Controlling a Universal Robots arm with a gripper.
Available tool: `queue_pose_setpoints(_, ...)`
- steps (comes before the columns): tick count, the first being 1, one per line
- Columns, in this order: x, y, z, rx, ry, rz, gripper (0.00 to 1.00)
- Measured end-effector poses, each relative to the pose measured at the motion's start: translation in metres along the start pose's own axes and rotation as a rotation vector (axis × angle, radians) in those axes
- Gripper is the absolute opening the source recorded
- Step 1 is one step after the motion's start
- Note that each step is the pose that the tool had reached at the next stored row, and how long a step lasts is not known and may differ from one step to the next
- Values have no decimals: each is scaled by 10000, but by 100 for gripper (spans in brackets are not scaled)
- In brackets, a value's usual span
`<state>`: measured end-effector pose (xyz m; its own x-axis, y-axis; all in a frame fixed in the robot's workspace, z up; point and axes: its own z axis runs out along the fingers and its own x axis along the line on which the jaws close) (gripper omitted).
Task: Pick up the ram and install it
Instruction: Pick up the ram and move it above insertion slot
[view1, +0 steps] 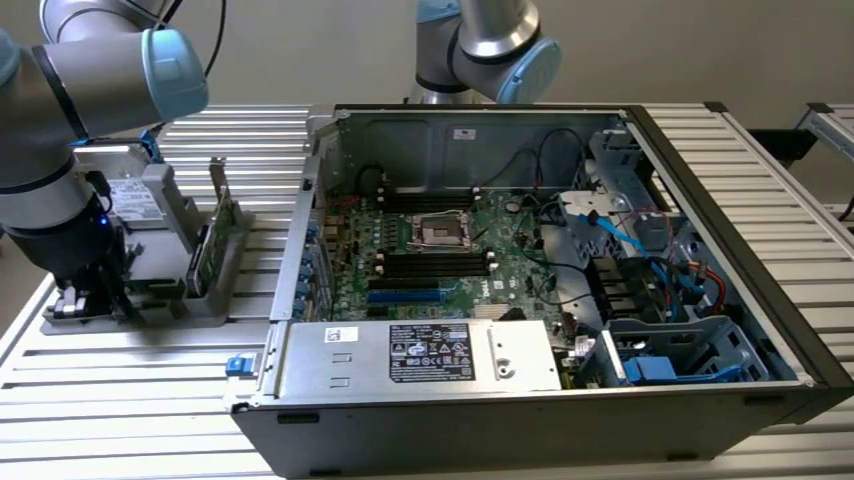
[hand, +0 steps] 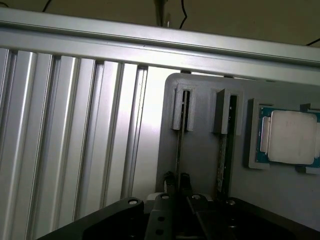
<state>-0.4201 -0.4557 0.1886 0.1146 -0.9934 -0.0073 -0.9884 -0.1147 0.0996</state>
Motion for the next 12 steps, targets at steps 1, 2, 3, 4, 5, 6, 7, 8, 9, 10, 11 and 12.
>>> queue_pose_setpoints(1, 0, 0, 0, 0, 0, 0, 14)
queue_pose_setpoints(2, 0, 0, 0, 0, 0, 0, 14)
queue_pose_setpoints(3, 0, 0, 0, 0, 0, 0, 14)
queue_pose_setpoints(4, 0, 0, 0, 0, 0, 0, 14)
queue_pose_setpoints(5, 0, 0, 0, 0, 0, 0, 14)
queue_pose_setpoints(6, 0, 0, 0, 0, 0, 0, 14)
queue_pose_setpoints(7, 0, 0, 0, 0, 0, 0, 14)
queue_pose_setpoints(8, 0, 0, 0, 0, 0, 0, 14)
queue_pose_setpoints(9, 0, 0, 0, 0, 0, 0, 14)
queue_pose_setpoints(10, 0, 0, 0, 0, 0, 0, 14)
queue_pose_setpoints(11, 0, 0, 0, 0, 0, 0, 14)
queue_pose_setpoints(12, 0, 0, -1, 3, -1, 0, 14)
